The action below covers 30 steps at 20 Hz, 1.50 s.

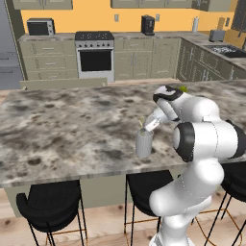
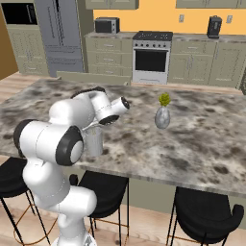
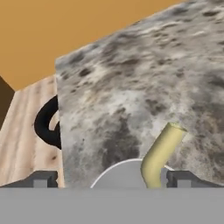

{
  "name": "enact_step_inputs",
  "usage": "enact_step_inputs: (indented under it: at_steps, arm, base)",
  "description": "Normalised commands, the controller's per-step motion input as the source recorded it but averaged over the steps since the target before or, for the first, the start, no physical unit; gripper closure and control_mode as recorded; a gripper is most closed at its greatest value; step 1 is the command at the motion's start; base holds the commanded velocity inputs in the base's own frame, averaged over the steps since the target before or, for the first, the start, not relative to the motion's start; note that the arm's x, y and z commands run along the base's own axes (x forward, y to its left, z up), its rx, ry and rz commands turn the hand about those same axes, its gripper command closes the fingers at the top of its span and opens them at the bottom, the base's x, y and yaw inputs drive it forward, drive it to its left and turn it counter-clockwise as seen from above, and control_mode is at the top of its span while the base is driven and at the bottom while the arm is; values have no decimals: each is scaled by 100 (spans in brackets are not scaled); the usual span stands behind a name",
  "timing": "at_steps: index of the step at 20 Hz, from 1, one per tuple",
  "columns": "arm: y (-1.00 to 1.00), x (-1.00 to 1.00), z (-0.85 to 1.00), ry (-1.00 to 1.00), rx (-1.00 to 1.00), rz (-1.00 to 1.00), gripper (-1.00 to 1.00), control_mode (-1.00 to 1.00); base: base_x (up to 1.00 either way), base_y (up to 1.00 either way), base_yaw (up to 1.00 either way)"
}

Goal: Take a straw from the drawer in front and place it inside the glass cup on the dining counter.

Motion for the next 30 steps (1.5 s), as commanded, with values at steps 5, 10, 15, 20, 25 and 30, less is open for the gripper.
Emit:
enact_step_inputs:
  at_steps: [5,10,15,20,25,30]
  arm:
    - [0,3,0,26,-12,-11,-100,-100]
    - [-1,-1,6,9,-24,-16,-100,-100]
    - [-5,-27,7,1,-29,-19,-100,-100]
    - [-4,-54,28,0,-28,-17,-100,-100]
    - [-10,-43,40,0,-25,-19,-100,-100]
    - [-16,-56,32,5,-18,-21,-100,-100]
  base:
    - [0,0,0]
    - [0,0,0]
    - [0,0,0]
    - [0,0,0]
    - [0,0,0]
    - [0,0,0]
